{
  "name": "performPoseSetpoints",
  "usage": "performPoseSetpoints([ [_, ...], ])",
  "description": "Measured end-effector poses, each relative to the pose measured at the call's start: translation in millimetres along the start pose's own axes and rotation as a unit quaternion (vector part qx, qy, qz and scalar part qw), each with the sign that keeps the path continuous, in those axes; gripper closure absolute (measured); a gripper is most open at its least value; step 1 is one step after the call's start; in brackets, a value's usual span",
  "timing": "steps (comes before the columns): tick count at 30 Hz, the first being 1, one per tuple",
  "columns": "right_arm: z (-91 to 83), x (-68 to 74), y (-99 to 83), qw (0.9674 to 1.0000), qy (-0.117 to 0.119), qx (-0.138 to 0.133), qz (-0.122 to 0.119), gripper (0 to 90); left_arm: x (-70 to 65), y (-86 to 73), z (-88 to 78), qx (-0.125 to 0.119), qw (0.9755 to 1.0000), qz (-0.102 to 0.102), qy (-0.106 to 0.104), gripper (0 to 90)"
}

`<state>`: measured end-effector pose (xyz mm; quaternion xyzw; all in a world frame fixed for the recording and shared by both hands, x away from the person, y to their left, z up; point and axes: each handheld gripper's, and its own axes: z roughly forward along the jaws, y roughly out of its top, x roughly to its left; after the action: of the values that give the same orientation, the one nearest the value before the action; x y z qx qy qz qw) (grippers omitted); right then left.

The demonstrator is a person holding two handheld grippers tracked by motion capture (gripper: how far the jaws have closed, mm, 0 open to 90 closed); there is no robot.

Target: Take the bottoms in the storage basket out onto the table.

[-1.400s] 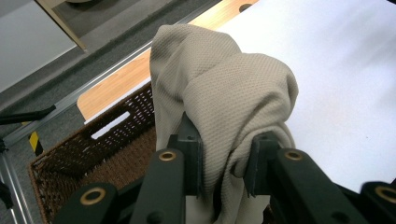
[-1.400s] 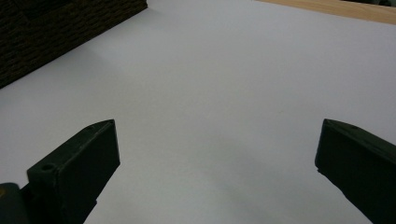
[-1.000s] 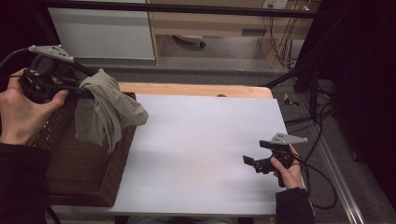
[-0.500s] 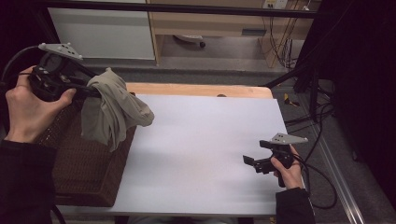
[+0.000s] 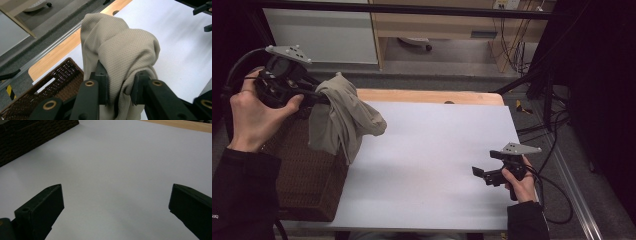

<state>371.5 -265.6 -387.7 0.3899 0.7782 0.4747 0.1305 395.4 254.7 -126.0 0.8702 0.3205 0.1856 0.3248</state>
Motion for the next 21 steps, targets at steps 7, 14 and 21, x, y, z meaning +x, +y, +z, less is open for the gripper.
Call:
performPoseSetpoints([
  [7,0.1,-0.1,-0.1,1.0000,0.000,0.000,0.000,0.4,-7.0,5.2,8.6,-0.004,0.9999,0.013,-0.007,71.5],
  [14,0.1,-0.1,-0.1,1.0000,0.000,0.000,0.000,0.4,-16.7,9.1,19.8,0.001,0.9996,0.018,-0.021,71.5],
  [21,-0.5,-0.1,-0.1,1.0000,0.000,0.000,0.001,0.4,-24.0,12.1,32.6,0.004,0.9993,0.022,-0.030,71.4],
])
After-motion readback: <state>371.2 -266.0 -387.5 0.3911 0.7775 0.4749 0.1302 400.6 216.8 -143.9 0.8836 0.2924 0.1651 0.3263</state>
